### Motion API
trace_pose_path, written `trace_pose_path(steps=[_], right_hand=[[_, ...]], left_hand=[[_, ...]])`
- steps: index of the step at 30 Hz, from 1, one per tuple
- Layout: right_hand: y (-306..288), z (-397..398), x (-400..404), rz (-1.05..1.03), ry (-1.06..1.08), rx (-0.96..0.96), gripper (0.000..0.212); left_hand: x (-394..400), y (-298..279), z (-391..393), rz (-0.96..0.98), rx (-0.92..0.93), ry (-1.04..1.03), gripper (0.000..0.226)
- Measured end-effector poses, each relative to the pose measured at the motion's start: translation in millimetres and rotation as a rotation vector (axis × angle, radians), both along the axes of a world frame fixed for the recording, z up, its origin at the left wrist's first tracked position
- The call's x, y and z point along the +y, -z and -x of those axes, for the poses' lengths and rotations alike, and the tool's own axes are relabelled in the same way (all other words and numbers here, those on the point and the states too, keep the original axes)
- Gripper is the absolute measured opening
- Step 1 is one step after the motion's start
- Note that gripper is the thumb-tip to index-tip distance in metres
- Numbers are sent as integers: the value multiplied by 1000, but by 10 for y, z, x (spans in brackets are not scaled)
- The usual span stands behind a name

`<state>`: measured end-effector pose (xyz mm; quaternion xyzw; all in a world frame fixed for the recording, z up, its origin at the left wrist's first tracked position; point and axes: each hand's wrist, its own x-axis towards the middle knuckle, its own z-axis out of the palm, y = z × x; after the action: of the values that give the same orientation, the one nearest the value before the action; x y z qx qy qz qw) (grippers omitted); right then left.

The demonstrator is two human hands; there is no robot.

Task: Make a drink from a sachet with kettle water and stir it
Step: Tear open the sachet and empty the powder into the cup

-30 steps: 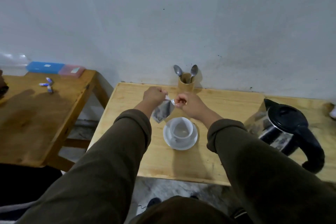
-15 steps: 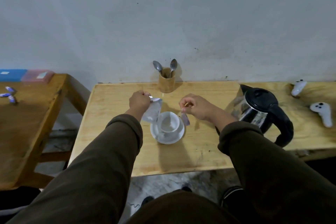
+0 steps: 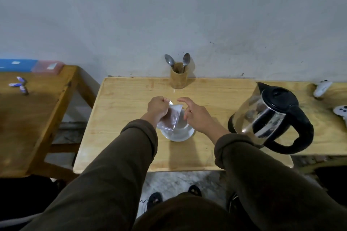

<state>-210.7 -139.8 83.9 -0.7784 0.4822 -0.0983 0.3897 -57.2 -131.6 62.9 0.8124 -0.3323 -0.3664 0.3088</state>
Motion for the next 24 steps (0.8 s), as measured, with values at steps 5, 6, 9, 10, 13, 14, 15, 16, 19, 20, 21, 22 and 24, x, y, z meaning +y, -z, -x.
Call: trace_pose_path(steps=[5,6,9,10,13,14,15,16,19,20,21,22,24], right_hand=[[83,-36,5,-4,-41,-2,52],[108,-39,-6,10,-16,-2,48],[156,-41,-19,29,52,-7,42],[166,-38,-21,28,64,-16,40],[202,-20,-14,-47,132,-49,38],[223,-22,-11,-118,172,-80,39],[240,-30,-5,-210,225,-121,38],[255,-46,-1,-308,289,-165,38],[243,-101,0,-517,452,-263,33],[224,-116,-5,-555,476,-268,32],[199,-133,-7,-583,489,-264,30],[182,-150,-11,-609,503,-259,28],[170,-175,-26,-650,530,-255,24]], left_hand=[[-1,-38,93,-101,64,-5,27],[-6,-51,103,-138,61,8,28],[-7,-96,132,-283,-14,82,37],[9,-119,143,-312,-37,100,39],[53,-152,133,-330,-94,122,31],[67,-149,122,-322,-101,111,27],[77,-147,105,-307,-74,86,23],[79,-141,85,-306,-40,81,22],[30,-97,34,-256,117,72,22],[26,-92,15,-222,212,14,13],[33,-92,-12,-189,284,-16,3],[32,-78,-39,-165,323,-32,5],[41,-68,-72,-155,362,-60,19]])
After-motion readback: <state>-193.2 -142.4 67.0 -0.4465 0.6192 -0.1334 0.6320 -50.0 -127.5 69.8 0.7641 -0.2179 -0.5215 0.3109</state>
